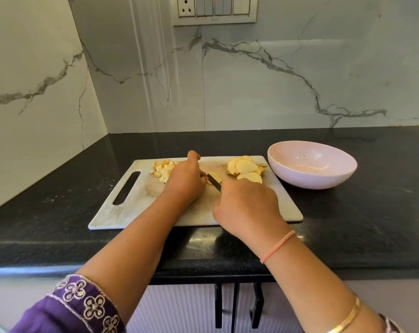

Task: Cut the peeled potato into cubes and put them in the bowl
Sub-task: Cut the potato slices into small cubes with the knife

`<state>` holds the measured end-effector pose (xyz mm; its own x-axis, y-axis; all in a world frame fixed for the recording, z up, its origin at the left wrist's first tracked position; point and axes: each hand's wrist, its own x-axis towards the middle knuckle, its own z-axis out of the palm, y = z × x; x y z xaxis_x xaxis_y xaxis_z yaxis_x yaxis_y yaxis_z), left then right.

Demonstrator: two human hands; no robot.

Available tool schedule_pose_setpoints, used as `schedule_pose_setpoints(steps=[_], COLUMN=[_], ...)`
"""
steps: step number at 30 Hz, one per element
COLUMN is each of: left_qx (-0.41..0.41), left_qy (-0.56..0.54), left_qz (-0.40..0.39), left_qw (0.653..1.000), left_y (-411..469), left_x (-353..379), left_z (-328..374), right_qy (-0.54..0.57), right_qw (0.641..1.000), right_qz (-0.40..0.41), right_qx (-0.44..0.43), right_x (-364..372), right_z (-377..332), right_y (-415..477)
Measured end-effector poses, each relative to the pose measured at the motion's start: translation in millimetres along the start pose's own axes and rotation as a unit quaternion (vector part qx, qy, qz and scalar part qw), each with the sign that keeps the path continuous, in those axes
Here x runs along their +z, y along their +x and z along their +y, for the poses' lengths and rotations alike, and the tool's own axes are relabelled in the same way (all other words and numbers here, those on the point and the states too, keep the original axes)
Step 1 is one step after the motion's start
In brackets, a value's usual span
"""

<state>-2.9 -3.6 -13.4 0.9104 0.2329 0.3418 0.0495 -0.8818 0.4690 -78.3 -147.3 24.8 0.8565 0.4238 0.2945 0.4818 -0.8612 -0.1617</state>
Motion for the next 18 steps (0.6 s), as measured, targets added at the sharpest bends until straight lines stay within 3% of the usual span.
schedule_pose_setpoints(steps=[9,14,18], left_qx=[0.016,0.034,0.007], left_qy=[0.003,0.004,0.039], left_qz=[-0.003,0.045,0.034], left_qw=[1.000,0.998,0.999], left_y=[-8,-15,-17], left_x=[4,1,6], left_z=[-1,4,16], right_qy=[-0.012,0.054,0.089], right_qw=[0.999,0.996,0.991], right_qz=[-0.031,0.039,0.055], right_qx=[0.009,0.054,0.084], right_x=[-25,-18,-2], right_z=[13,29,41], right_y=[-19,-14,-5])
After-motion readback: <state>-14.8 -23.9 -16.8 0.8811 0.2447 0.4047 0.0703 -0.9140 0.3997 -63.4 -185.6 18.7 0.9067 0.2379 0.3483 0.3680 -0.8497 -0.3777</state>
